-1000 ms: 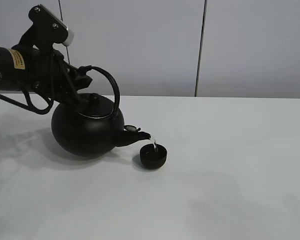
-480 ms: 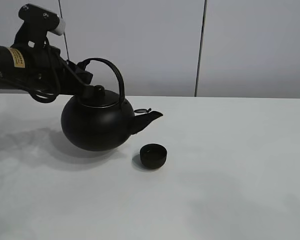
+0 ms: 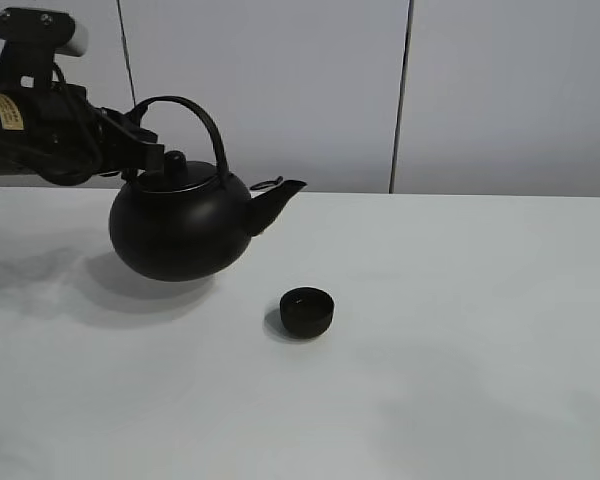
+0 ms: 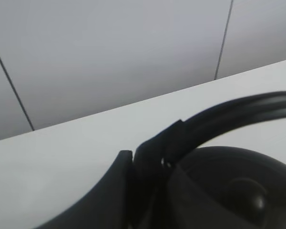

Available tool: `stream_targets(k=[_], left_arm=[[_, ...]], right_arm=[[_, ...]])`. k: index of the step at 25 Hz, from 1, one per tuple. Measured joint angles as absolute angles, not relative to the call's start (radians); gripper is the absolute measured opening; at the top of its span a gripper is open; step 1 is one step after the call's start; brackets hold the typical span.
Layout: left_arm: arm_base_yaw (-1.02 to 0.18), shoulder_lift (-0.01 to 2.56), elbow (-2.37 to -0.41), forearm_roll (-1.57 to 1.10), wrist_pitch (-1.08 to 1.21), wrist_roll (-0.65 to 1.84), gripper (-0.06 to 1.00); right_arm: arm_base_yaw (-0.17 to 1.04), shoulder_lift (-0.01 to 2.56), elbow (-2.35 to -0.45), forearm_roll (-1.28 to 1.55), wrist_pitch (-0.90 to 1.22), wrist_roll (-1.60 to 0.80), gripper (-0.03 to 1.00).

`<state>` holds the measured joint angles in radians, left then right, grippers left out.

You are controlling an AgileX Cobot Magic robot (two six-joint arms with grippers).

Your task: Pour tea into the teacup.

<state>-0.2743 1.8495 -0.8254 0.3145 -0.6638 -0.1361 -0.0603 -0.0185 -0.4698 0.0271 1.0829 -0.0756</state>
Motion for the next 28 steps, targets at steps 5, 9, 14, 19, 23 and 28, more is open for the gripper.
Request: stream_targets(k=[5,9,14,19,23,28], left_arm=[[-0.214,1.849,-0.776,0.309,-0.685,-0.136,0.11],[-0.154,1.849,-0.726,0.311,-0.731,-0.136,0.11],[-0.116,1.849,-0.681,0.299,-0.759,-0.135,0.11],[-0.114,1.855,-0.652,0.295,-0.772,-0.133,0.11],[-0.114,1.881,-0.633,0.295,-0.831,-0.132,0.11],[-0.114,1.883,-0.625,0.283,-0.846,-0.126,0.11]], right_arm=[[-0.06,-0.018,-0.47,0.027,1.084,-0.076,0.69],[-0.06,-0.018,-0.47,0.027,1.084,-0.076,0.69],[-0.06,-0.018,-0.47,0.027,1.084,-0.076,0.69],[-0.06,-0.018,-0.47,0.027,1.084,-0.076,0.69],[-0.06,-0.018,-0.47,0.027,1.084,-0.076,0.69],[-0.06,-0.018,-0.47,0.027,1.084,-0.076,0.69]])
